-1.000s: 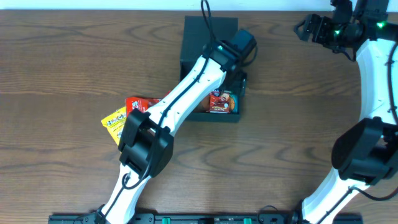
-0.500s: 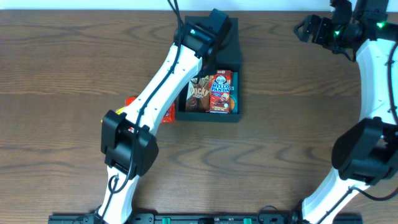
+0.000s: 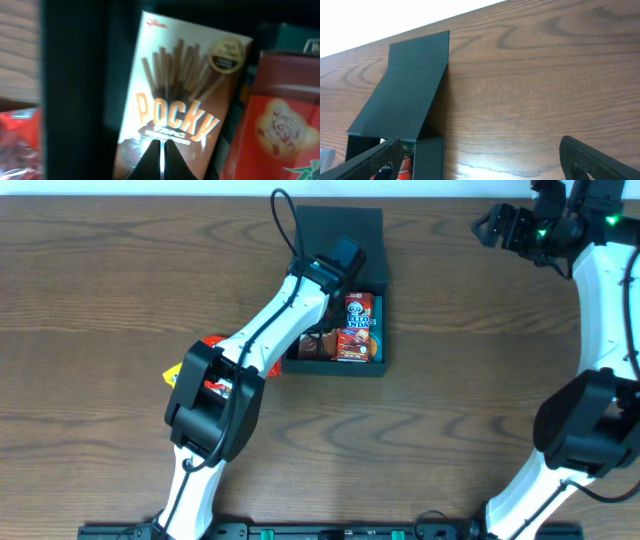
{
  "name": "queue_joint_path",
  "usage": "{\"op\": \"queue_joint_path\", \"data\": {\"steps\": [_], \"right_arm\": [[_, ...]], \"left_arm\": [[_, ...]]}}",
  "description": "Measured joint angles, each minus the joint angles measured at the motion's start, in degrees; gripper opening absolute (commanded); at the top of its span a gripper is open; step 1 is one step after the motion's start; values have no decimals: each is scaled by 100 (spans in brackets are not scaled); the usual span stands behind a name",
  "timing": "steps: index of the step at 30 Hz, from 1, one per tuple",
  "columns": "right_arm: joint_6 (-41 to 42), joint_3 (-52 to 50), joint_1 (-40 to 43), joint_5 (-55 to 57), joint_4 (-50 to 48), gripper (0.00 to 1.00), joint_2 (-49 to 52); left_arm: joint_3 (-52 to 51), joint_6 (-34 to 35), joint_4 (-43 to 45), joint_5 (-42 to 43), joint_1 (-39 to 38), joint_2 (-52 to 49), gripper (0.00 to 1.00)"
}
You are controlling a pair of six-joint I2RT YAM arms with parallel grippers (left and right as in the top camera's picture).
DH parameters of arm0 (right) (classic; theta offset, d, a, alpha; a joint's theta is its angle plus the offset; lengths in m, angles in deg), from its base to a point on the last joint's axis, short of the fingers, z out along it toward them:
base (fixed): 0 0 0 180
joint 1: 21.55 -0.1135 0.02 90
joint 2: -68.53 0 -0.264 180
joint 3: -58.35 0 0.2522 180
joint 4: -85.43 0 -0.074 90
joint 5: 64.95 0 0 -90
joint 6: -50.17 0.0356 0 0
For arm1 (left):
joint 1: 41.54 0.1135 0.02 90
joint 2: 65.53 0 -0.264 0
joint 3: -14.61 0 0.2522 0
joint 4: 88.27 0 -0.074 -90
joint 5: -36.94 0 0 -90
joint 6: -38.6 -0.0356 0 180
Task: Pack container
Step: 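Open the left gripper and withdraw it from the green box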
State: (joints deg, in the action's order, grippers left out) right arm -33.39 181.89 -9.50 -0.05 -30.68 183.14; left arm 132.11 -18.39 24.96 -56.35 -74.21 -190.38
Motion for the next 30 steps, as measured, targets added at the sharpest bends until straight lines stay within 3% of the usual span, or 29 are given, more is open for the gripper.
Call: {"op": "queue_joint_path", "data": {"steps": [19,30], "right_arm": [[0,0,0,0,-17,99,0],[0,0,0,2,-17,99,0]], "left_arm": [[-13,-337,400,1311,-105,0,6],[-13,-455,374,1322,-168,0,6]]}}
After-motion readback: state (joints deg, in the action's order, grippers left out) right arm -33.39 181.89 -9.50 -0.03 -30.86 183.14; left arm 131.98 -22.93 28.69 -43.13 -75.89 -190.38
